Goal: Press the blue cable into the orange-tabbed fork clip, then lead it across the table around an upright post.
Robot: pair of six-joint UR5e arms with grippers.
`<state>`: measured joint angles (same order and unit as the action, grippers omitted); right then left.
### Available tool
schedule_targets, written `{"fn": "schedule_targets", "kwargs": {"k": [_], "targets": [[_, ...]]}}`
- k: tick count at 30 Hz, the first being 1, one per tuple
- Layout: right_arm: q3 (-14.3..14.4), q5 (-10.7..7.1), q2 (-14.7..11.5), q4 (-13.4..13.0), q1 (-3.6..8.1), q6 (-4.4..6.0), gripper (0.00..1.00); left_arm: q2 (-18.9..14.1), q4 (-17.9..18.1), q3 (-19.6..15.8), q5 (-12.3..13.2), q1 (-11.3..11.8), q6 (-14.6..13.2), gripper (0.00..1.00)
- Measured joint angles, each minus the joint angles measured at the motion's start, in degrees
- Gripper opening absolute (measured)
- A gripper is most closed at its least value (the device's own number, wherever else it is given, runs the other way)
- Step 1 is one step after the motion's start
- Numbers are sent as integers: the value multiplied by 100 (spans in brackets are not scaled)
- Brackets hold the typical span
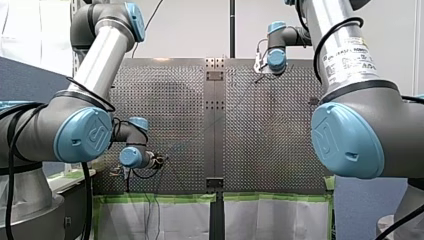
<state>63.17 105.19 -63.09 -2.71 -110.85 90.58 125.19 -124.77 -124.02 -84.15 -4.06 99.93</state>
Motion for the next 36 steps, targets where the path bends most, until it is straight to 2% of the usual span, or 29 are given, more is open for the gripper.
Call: {"fn": "schedule_targets", "kwargs": {"k": [12, 25, 36], "targets": [[263, 25, 21, -29, 30, 48, 0, 1, 4, 1, -5, -28, 0, 100], [432, -5, 366, -38, 29, 42, 0, 1, 4, 1, -136, -77, -28, 100], [616, 6, 486, -61, 49, 47, 0, 0, 4, -1, -167, -95, -35, 100]]}}
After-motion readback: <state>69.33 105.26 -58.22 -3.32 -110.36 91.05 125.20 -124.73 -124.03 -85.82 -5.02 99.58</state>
